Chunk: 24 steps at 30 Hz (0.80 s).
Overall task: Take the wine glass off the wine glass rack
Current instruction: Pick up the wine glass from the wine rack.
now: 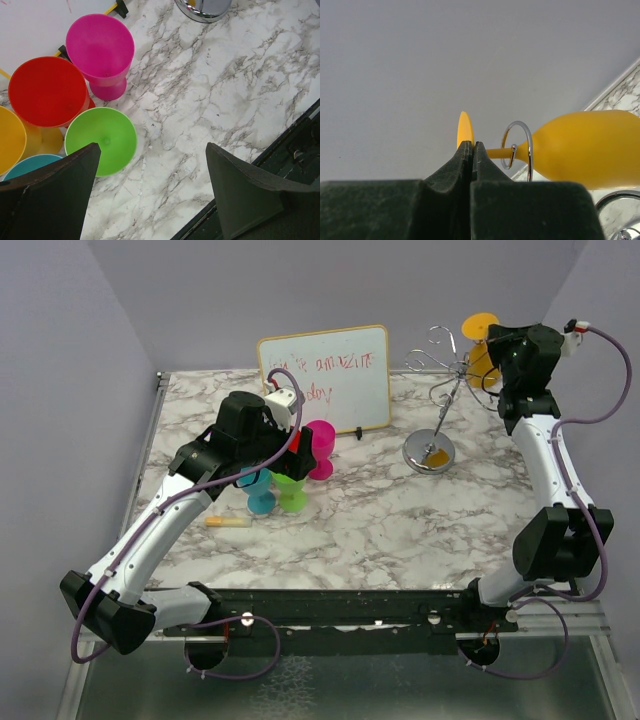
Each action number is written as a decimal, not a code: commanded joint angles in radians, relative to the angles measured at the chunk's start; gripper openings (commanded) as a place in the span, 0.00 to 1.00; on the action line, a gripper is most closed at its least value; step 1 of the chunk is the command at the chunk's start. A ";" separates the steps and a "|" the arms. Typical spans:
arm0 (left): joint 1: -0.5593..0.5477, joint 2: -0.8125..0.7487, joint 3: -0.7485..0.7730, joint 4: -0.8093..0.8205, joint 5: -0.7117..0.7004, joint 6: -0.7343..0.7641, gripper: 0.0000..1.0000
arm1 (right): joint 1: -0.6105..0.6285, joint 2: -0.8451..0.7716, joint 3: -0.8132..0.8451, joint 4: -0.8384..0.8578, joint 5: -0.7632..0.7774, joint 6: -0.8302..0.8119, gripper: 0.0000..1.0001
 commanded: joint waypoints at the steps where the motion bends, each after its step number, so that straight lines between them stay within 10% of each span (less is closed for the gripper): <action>1: 0.005 -0.023 -0.006 -0.001 0.016 -0.010 0.88 | -0.004 -0.020 0.012 -0.016 0.087 -0.012 0.01; 24: 0.005 -0.020 -0.002 -0.014 0.016 -0.018 0.89 | -0.002 -0.111 -0.101 -0.086 0.338 0.121 0.01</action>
